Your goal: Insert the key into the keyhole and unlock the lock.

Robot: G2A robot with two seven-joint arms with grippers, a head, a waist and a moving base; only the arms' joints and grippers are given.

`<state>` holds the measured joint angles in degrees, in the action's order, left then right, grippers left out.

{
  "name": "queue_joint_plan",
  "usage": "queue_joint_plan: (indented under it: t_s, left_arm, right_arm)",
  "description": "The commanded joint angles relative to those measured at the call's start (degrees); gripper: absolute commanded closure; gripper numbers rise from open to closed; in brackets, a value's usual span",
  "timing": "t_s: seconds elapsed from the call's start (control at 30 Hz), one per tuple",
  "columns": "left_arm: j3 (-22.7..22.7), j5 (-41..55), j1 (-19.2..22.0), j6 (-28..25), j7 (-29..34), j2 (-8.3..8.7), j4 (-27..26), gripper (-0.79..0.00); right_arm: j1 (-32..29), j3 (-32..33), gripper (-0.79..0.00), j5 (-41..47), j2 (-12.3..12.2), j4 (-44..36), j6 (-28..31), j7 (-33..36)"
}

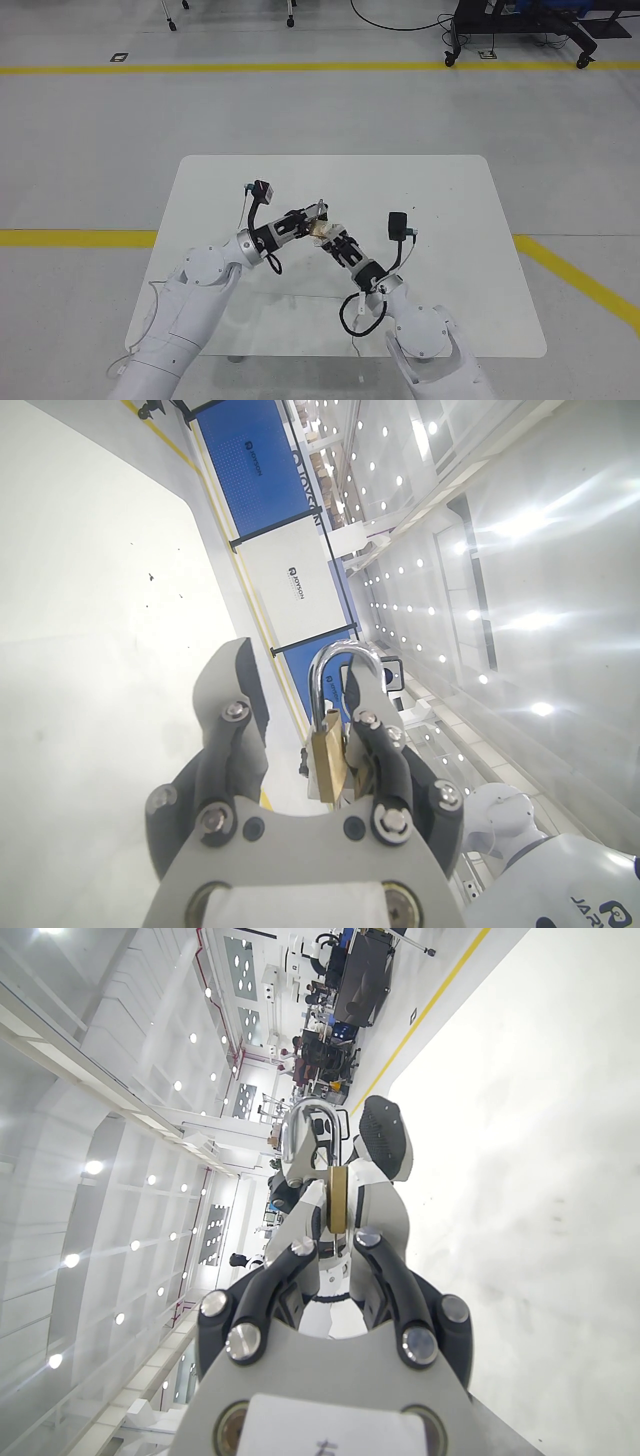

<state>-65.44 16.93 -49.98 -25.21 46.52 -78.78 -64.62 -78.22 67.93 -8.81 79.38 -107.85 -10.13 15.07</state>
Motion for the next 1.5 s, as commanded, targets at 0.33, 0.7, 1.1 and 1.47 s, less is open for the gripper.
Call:
queue_joint_plan:
  t_s: [0.33,0.7,1.1,1.47]
  left_arm:
    - [-4.3,2.0,-0.9,-1.1,-0.6,1.12,0.7,-0.785]
    - [-11.5,0.3,-4.8,-1.7,-3.8,3.15,-5.1,-0.785]
    - [-12.8,0.8,-7.1,-1.1,-5.7,3.8,-7.1,-0.785]
    - [-12.3,1.5,-7.4,-1.0,-7.0,3.91,-6.4,-0.785]
  right_arm:
    - [-1.7,3.4,0.0,-3.5,-1.1,-0.6,-3.7,5.4]
    - [3.6,-3.5,0.0,-29.2,-2.4,1.5,-15.3,15.8]
    - [10.9,-10.9,-0.052,-41.9,-1.6,9.5,-23.7,22.5]
    - [8.8,-7.3,-0.785,-39.4,-1.2,6.9,-25.7,17.8]
